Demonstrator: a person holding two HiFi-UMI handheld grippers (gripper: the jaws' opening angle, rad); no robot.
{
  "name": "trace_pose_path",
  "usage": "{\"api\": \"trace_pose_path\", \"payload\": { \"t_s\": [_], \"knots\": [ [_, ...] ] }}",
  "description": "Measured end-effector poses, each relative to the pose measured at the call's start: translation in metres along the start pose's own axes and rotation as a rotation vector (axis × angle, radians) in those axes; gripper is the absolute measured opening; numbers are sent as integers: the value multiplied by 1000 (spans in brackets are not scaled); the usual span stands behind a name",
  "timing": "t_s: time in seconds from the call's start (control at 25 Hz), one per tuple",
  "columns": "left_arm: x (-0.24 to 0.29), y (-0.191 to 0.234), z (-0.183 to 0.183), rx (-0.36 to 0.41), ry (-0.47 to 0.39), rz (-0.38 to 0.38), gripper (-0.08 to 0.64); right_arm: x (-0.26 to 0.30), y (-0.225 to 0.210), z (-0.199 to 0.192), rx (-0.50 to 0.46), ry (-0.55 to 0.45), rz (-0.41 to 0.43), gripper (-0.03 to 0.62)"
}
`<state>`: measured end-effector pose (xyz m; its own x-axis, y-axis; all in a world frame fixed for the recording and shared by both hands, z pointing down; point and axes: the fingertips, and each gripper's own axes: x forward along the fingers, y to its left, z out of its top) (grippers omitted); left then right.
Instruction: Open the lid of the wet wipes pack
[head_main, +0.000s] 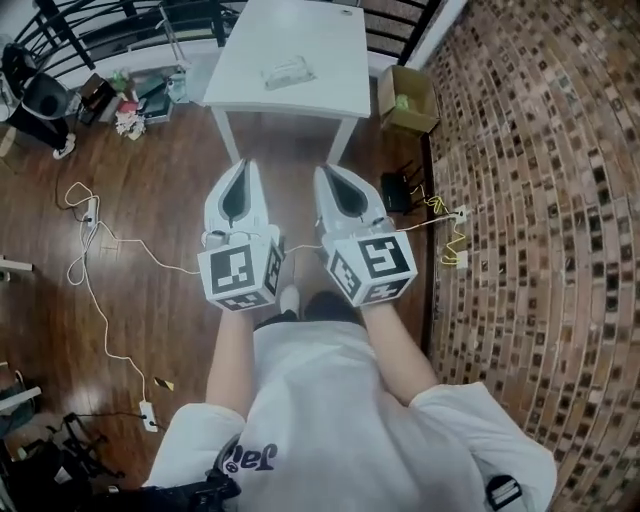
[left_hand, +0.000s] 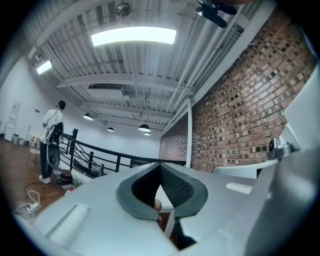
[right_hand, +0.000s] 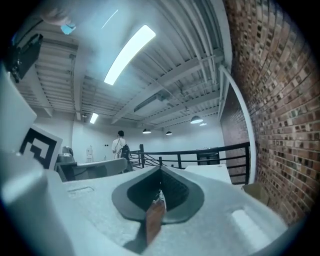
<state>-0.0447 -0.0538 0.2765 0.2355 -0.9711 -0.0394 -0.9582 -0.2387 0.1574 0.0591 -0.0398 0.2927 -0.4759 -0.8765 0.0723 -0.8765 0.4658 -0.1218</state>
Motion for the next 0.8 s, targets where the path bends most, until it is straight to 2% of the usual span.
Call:
{"api": "trace_pose_path", "payload": {
  "t_s": [0.08, 0.2, 0.4, 0.64, 0.8],
  "knots": [
    [23, 15, -7, -24, 26, 11, 17, 24, -6, -11, 14, 36, 4, -12],
    [60, 24, -23, -6, 69, 14, 17, 58, -22, -26, 42, 79, 11, -12],
    [139, 29, -38, 15, 80, 2, 17, 130, -71, -21, 57, 64, 27, -12],
    [262, 46, -42, 64, 76, 17, 17, 236, -136, -9, 100, 43, 67, -12],
    [355, 41, -48, 80, 85, 4, 17, 303, -191, 1, 103, 58, 83, -12]
  ]
}}
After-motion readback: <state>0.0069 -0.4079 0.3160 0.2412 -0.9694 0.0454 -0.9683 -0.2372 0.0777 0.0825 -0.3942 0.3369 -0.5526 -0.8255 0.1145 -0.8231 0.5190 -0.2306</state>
